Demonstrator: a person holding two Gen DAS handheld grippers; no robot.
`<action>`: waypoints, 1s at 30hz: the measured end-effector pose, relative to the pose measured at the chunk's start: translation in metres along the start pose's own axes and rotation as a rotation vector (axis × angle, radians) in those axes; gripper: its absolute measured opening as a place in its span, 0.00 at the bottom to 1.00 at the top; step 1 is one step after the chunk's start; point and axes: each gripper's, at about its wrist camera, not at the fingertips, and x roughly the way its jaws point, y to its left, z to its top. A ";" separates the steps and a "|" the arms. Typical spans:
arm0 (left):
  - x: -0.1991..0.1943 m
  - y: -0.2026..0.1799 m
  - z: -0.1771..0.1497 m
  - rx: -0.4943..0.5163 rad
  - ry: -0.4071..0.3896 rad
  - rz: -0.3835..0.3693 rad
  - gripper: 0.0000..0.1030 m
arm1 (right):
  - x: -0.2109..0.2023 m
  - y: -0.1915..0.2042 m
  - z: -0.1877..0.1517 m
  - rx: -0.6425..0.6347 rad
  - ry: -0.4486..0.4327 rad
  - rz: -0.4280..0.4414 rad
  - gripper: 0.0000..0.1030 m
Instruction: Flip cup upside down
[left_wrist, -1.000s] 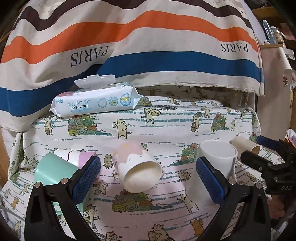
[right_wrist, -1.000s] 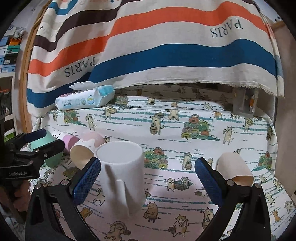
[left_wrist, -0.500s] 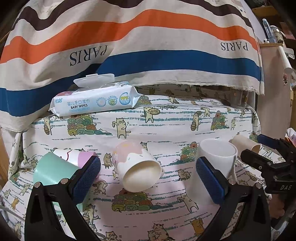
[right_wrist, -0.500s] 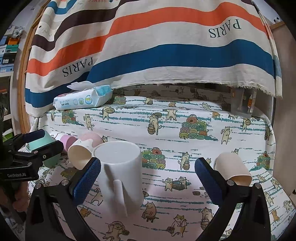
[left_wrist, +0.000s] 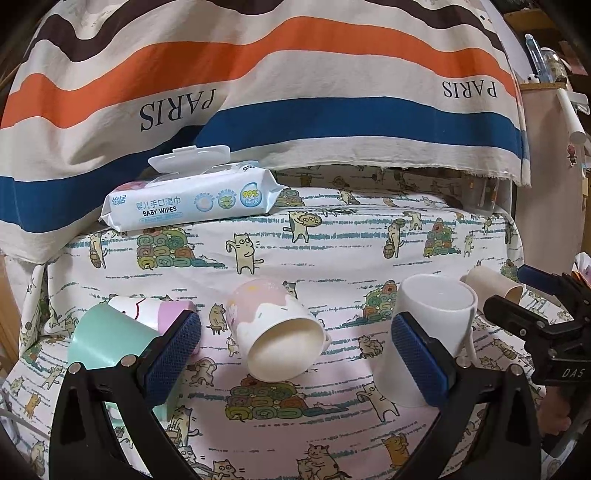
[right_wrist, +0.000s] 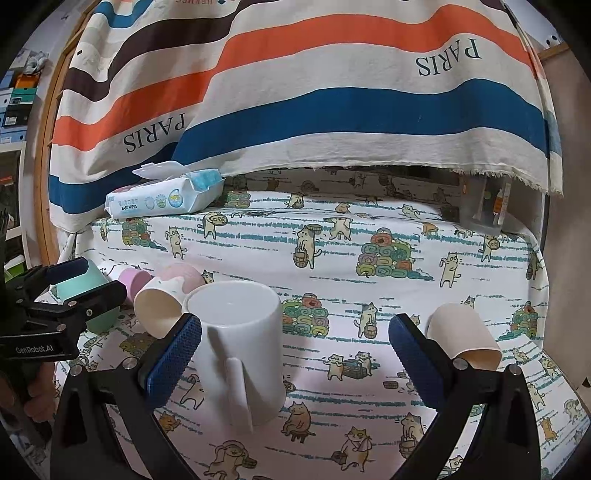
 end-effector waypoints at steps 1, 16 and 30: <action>0.000 0.000 0.000 0.001 0.001 0.000 0.99 | 0.000 0.000 0.000 0.000 -0.001 0.000 0.99; 0.001 0.001 0.000 0.001 0.003 0.001 0.99 | 0.001 -0.002 0.000 -0.001 0.001 0.000 0.99; 0.002 0.002 0.000 0.002 0.005 0.000 0.99 | 0.001 -0.001 0.001 -0.002 0.002 0.000 0.99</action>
